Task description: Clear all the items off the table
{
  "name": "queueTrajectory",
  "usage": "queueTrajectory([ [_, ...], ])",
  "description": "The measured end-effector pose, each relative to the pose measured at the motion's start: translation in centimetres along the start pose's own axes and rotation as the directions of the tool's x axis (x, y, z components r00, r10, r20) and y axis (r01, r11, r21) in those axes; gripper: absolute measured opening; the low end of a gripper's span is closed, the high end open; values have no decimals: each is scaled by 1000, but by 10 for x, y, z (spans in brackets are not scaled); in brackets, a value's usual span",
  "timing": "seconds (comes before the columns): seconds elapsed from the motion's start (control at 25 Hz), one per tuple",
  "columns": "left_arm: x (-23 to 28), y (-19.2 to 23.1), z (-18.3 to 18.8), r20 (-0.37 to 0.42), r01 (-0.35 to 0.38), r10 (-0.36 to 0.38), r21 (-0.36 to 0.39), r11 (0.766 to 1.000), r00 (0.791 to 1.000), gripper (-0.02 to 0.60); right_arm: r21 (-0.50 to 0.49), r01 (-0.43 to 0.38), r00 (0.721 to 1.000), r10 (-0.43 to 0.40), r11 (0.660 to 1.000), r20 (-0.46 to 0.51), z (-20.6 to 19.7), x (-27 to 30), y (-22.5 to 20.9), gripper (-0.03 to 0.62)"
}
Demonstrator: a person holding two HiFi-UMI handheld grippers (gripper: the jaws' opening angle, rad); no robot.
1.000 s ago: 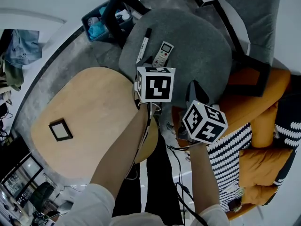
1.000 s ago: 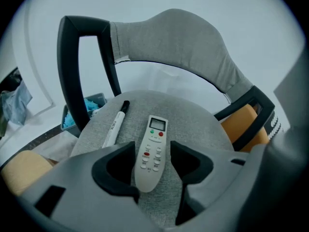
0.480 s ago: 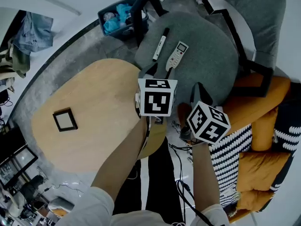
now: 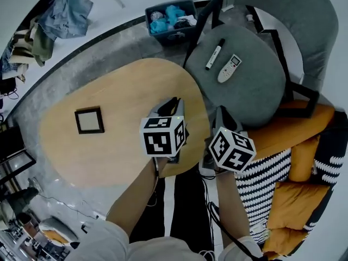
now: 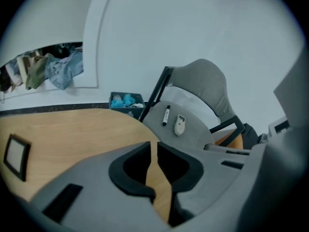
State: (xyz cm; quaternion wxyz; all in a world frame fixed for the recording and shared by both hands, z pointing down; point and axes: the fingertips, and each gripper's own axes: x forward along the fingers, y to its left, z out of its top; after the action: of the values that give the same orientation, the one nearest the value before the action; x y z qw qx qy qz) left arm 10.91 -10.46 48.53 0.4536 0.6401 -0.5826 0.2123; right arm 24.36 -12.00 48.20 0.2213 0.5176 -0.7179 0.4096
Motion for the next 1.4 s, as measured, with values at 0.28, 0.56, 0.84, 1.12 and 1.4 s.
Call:
queueTrajectory([
  [0.28,-81,84,-59,17,-105,110,-200,974,994,8,-40,-108,990,104,993,-94,-52,-12,88,25],
  [0.56,-118,173,-117,-8,-199,210,-356,913,978,8,-205,-217,961,172,954,-218,-103,10,173,24],
  [0.84,-151,224,-161,-1,-236,274,-510,827,962,8,-319,-301,927,197,899,-318,-147,17,228,25],
  [1.12,-170,254,-174,14,-229,289,-575,786,957,8,-393,-350,911,211,850,-354,-162,24,276,23],
  [1.4,-189,285,-182,8,-263,336,-605,752,942,8,-403,-374,901,225,835,-371,-175,27,307,25],
])
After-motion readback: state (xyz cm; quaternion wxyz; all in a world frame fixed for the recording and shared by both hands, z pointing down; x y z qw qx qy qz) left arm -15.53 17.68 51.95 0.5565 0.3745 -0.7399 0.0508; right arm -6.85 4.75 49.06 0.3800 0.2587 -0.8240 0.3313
